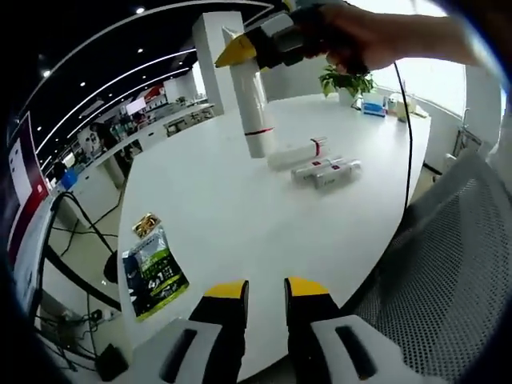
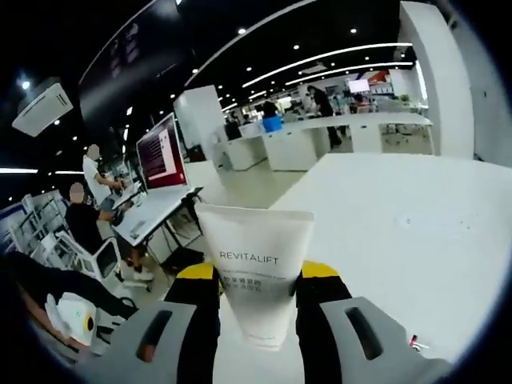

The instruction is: Arrange the skincare products in the storage area until every visible bottle or jar stands upright without overlapping.

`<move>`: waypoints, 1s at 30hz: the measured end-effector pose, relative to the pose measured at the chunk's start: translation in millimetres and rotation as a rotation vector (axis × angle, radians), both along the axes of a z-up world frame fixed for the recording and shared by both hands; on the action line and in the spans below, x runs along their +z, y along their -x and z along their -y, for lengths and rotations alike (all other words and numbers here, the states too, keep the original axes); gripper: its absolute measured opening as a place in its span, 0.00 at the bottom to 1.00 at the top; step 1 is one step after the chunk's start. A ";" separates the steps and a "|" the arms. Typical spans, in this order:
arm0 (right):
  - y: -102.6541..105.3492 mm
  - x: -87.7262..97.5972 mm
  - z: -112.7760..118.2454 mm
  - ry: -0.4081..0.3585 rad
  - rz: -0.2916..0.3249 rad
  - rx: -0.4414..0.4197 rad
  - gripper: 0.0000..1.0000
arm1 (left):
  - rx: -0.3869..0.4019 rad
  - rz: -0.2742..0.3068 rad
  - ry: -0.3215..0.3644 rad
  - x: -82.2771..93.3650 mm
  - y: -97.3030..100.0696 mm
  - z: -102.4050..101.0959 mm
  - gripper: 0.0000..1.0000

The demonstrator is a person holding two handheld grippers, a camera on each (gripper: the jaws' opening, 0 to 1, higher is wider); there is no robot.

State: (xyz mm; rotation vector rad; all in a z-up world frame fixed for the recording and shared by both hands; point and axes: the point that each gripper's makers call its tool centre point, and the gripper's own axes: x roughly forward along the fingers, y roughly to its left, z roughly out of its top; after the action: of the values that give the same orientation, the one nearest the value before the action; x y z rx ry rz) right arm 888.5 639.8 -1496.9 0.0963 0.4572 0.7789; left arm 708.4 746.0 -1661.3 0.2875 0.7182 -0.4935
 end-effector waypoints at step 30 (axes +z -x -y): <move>-121.5 -39.9 59.2 0.072 0.097 -0.145 0.33 | 0.079 -0.142 -0.013 -25.5 11.9 -17.5 0.18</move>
State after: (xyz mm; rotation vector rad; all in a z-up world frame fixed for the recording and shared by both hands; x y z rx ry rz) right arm 1010.1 580.6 -1536.8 0.0240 0.3811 0.6209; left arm 696.5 763.6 -1686.8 0.2365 0.8682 -0.4373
